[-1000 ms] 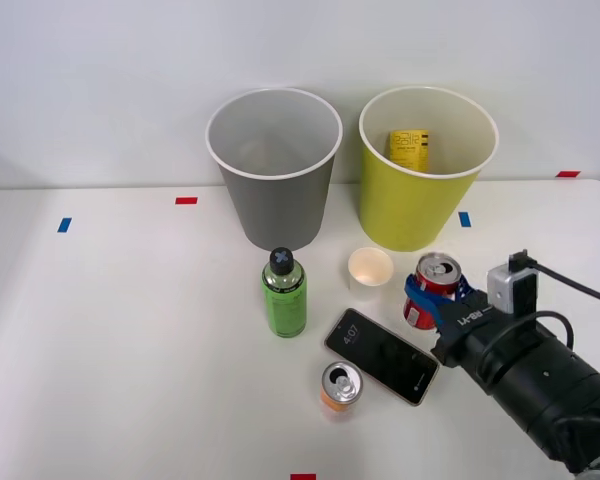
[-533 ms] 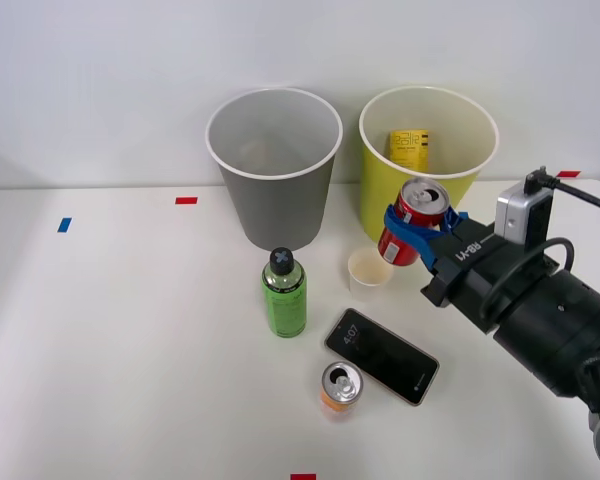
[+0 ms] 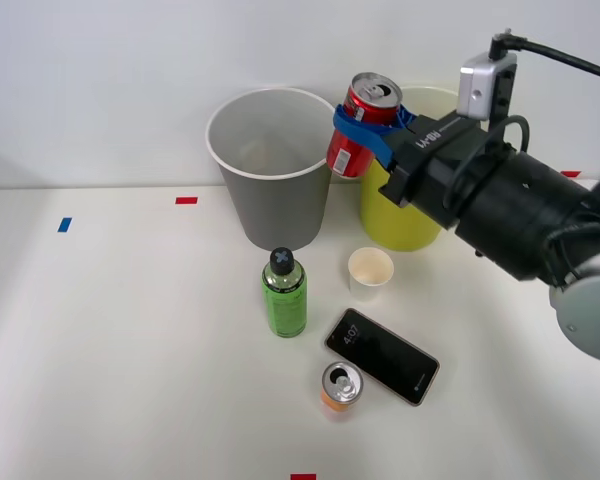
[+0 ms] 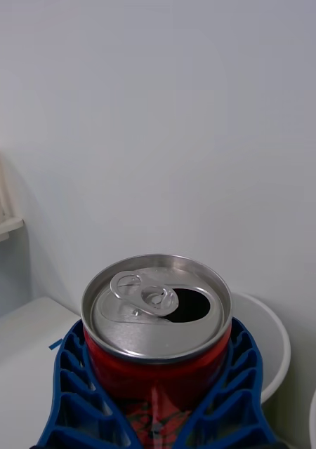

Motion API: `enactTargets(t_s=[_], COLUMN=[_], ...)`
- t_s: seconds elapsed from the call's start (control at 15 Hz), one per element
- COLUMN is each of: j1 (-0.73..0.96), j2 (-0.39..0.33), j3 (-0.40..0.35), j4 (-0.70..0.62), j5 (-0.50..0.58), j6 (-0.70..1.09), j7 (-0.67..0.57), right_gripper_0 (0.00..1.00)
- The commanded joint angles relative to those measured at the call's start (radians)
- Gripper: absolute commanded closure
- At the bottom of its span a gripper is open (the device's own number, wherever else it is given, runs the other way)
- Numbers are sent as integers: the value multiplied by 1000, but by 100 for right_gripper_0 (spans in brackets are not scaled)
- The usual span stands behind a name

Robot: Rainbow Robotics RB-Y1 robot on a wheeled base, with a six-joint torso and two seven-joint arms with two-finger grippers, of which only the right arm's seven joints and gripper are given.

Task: Put cans in the gray bin, plastic bottles in the light green bin

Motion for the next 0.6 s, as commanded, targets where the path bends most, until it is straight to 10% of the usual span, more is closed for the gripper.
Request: enactTargets(t_s=[0.07, 0.6], j1=[-174, -499], j2=[41, 160], j3=[54, 196], j4=[174, 605], j5=[-2, -20], j6=[-18, -169], j7=[-8, -2], right_gripper_0=[100, 100])
